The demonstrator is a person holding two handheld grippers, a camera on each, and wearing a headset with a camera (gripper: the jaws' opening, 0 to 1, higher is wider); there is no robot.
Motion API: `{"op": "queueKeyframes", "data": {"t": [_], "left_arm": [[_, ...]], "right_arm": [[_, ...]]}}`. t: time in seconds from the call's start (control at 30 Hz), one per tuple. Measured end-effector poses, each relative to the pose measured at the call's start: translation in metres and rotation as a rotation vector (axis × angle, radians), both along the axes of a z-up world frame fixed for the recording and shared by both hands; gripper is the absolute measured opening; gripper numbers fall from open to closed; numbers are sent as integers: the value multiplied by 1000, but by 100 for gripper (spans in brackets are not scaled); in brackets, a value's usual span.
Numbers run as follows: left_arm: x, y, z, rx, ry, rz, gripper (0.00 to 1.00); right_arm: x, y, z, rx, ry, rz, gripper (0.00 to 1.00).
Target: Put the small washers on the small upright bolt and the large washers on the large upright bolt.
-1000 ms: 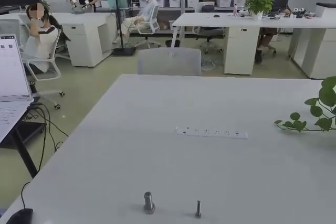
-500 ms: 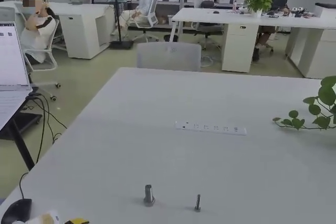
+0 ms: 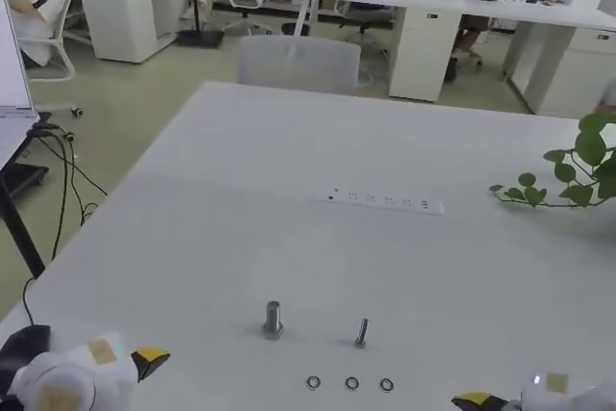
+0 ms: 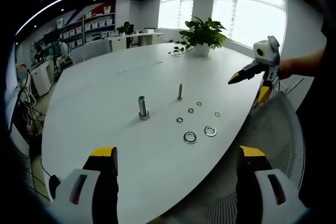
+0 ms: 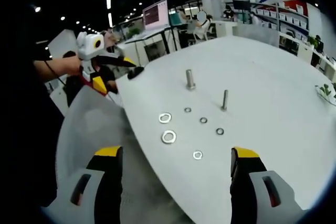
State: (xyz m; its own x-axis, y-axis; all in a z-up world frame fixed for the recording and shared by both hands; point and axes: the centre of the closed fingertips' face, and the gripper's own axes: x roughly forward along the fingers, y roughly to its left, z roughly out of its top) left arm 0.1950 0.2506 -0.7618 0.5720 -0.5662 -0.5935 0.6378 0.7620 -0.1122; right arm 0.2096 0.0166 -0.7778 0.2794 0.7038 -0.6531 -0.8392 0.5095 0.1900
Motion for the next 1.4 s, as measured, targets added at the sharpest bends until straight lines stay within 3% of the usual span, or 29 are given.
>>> {"op": "queueKeyframes", "data": {"t": [0.23, 0.47, 0.6, 0.93, 1.03, 1.13, 1.3, 1.4], "left_arm": [[5, 1, 5, -50, -11, -19, 94], [9, 2, -8, -2, 5, -90, 95], [10, 2, -12, 2, -2, -112, 95], [-2, -2, -24, 6, 26, -180, 94], [-2, -3, -24, -13, 38, -177, 94], [1, -3, -23, -4, 26, -178, 93], [6, -4, -19, -8, 7, -179, 94], [7, -4, -19, 10, -10, -188, 93]], "right_arm": [[13, 15, 5, -38, -12, 12, 85], [24, 32, 3, -103, -13, 44, 80], [27, 44, 2, -132, -17, 69, 78], [26, 61, -11, -228, -23, 156, 72], [23, 60, -22, -304, -39, 227, 71], [18, 61, -29, -355, -41, 283, 70], [13, 70, -35, -361, -27, 316, 68], [12, 71, -41, -403, -35, 365, 67]]}}
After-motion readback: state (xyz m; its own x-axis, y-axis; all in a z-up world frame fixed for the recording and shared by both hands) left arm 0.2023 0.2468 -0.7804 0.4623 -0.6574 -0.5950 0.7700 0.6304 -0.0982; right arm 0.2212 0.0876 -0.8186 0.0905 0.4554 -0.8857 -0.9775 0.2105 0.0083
